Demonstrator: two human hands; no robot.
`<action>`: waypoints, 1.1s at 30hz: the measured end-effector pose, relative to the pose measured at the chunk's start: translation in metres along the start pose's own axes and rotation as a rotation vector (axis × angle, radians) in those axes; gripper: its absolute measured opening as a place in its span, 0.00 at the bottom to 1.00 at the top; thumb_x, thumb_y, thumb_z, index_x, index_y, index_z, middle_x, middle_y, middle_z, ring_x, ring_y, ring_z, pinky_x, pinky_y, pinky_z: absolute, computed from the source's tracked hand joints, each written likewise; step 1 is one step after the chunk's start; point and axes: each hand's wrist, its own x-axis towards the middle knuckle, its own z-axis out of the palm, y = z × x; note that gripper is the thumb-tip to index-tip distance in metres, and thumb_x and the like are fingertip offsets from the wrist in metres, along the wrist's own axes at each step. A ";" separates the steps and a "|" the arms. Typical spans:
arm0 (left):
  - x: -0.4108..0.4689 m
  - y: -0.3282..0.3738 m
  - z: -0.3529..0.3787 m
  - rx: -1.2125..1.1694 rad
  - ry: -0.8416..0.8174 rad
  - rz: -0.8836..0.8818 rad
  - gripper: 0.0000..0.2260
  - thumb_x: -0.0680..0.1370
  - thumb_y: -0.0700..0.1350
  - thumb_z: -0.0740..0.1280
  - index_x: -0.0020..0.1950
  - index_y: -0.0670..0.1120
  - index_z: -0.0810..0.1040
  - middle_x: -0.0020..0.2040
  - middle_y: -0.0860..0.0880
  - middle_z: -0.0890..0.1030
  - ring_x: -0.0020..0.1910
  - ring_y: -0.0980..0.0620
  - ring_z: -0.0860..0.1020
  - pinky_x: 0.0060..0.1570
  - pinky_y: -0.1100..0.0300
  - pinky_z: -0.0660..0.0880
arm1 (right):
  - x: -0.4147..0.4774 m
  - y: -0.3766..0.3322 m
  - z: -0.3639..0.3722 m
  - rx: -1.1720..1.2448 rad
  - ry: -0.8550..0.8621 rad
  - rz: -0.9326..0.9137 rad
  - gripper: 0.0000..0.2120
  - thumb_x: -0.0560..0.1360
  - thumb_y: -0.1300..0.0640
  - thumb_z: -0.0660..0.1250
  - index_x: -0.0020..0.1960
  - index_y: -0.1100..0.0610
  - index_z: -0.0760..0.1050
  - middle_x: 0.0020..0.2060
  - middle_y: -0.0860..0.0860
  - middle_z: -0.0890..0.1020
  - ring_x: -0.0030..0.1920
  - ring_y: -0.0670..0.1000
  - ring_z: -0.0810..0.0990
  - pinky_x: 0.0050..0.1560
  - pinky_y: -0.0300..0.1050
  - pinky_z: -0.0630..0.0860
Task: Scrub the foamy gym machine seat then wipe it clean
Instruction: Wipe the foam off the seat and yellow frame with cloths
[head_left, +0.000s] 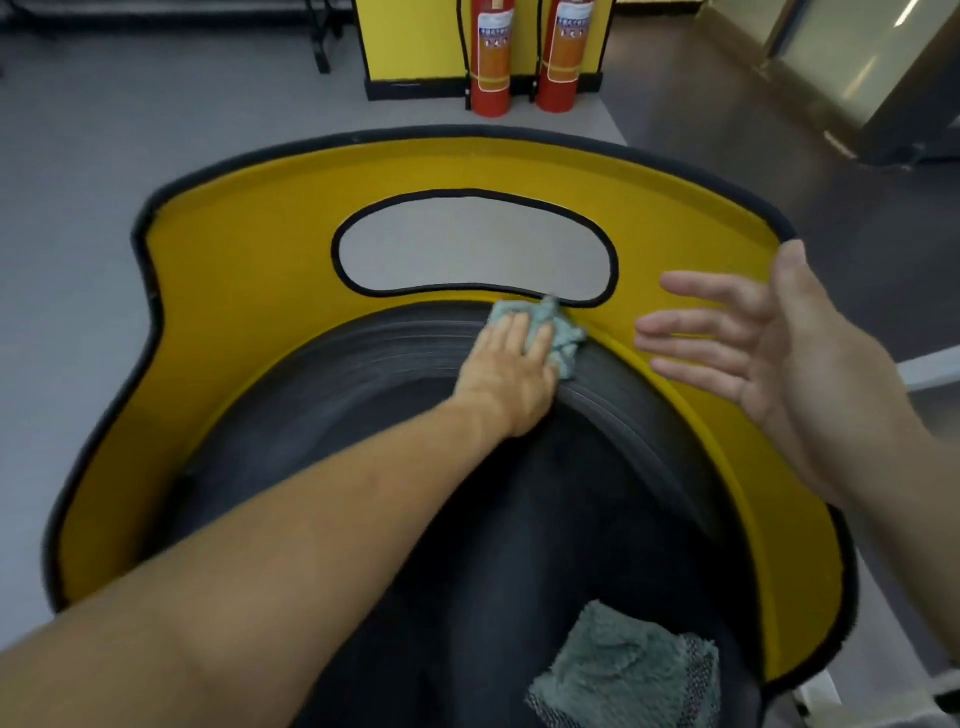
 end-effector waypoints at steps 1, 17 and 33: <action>0.000 -0.032 0.003 0.007 -0.011 -0.058 0.29 0.84 0.55 0.40 0.83 0.44 0.45 0.83 0.40 0.49 0.81 0.42 0.47 0.79 0.45 0.45 | 0.003 0.000 0.003 -0.002 -0.006 0.001 0.33 0.83 0.37 0.44 0.64 0.58 0.78 0.53 0.59 0.86 0.56 0.56 0.85 0.57 0.50 0.81; -0.221 -0.171 0.017 0.219 -0.245 -0.368 0.24 0.84 0.41 0.45 0.81 0.42 0.54 0.80 0.32 0.39 0.78 0.28 0.43 0.78 0.38 0.44 | 0.010 -0.011 0.054 -0.105 -0.109 -0.091 0.32 0.83 0.37 0.44 0.65 0.55 0.78 0.52 0.55 0.87 0.55 0.53 0.86 0.57 0.48 0.82; -0.016 -0.003 0.007 -0.065 -0.092 -0.194 0.30 0.85 0.54 0.42 0.82 0.39 0.41 0.81 0.32 0.45 0.80 0.34 0.43 0.77 0.39 0.41 | 0.000 0.001 -0.021 -0.016 -0.039 -0.016 0.35 0.76 0.34 0.48 0.64 0.57 0.78 0.52 0.58 0.86 0.55 0.55 0.86 0.56 0.49 0.82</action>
